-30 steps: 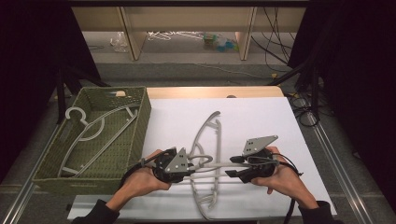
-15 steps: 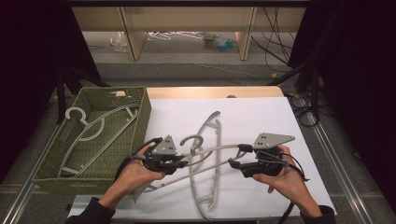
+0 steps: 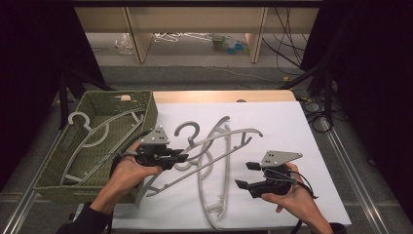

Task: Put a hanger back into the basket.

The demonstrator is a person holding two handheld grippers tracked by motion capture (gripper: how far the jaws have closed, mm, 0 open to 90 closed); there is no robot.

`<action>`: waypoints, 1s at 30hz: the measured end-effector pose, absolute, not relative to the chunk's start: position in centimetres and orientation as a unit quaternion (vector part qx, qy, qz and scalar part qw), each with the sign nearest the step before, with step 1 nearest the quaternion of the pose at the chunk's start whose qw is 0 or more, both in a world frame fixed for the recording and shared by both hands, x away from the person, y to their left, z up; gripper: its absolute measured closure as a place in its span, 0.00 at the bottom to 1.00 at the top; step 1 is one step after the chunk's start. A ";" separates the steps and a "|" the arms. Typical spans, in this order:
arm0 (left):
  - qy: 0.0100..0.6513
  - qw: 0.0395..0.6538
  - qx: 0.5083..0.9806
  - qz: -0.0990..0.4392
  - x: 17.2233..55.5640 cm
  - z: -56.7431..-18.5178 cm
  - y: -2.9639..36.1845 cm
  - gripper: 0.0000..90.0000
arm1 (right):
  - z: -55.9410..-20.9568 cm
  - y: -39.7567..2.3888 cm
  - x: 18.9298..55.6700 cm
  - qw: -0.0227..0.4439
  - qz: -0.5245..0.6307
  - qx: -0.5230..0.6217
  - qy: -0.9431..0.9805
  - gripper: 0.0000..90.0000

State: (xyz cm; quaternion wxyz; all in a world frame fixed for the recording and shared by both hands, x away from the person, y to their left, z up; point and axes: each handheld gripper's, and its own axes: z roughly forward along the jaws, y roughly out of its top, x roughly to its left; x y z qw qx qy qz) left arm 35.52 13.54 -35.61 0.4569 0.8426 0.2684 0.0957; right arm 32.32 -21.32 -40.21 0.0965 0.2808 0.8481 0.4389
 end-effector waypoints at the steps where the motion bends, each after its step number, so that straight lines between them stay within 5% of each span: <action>1: 0.261 0.460 0.843 0.100 35.6 -35.3 13.7 0.88 | -40.3 -21.3 32.4 0.095 0.439 0.278 0.849 0.34; 20: 0.278 0.483 0.815 0.156 34.6 -27.7 17.8 0.88 | -41.2 -21.2 32.2 0.086 0.429 0.278 0.855 0.33; 30: 0.322 0.471 0.797 0.200 36.4 -27.4 23.0 0.88 | -41.4 -21.0 32.2 0.081 0.426 0.280 0.856 0.33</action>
